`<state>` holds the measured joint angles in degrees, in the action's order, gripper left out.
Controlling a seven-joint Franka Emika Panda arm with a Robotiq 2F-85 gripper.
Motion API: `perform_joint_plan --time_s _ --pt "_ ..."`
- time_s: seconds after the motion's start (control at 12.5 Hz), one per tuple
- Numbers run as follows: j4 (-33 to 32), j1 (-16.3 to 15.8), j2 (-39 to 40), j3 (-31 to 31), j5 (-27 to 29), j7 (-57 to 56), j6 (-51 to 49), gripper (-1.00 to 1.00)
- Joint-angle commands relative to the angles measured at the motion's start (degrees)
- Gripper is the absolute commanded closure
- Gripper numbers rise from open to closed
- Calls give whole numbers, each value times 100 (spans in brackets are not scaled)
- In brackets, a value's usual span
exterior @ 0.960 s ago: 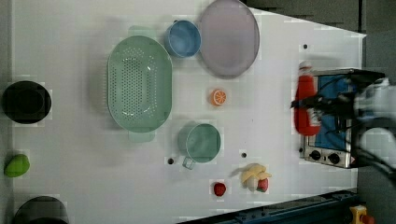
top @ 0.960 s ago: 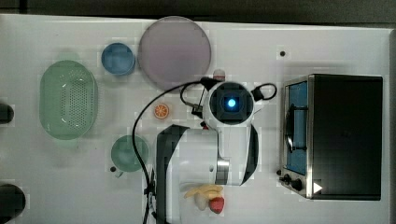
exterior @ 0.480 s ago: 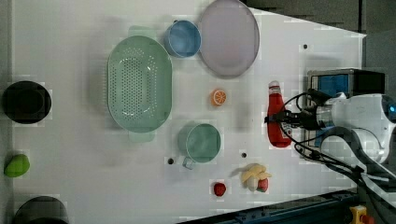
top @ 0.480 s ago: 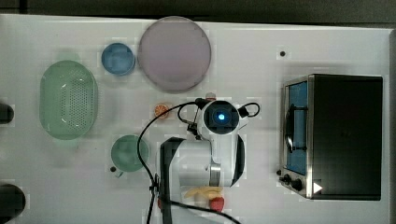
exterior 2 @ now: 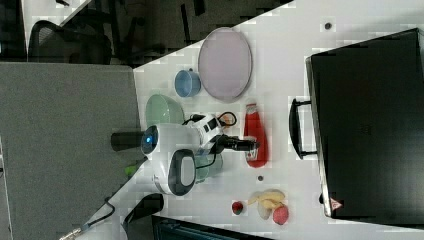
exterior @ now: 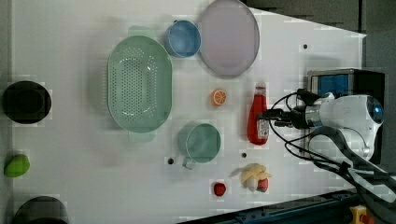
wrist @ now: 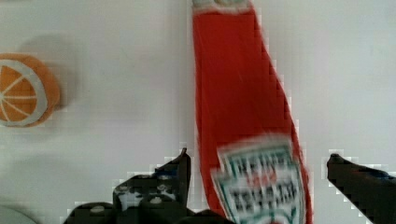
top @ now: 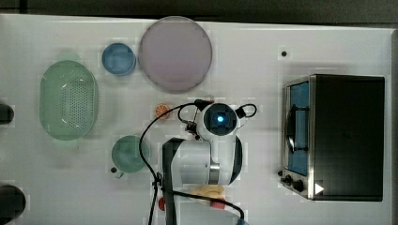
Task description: Pick ketchup from plate and place it on table.
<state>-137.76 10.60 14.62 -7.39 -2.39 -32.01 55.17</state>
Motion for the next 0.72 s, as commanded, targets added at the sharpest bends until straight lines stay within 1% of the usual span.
perform_joint_plan --time_s 0.08,0.24,0.4,0.56,0.72 --pt "245 23 -632 14 15 8 -40 -100" --pt "404 23 -1161 13 15 420 -232 -100" --pt "698 23 -1675 18 14 1290 -829 -100" --pt "1129 22 -2066 6 14 2212 -1926 -100" --pt "1707 22 -2325 -14 14 2598 -3132 -100"
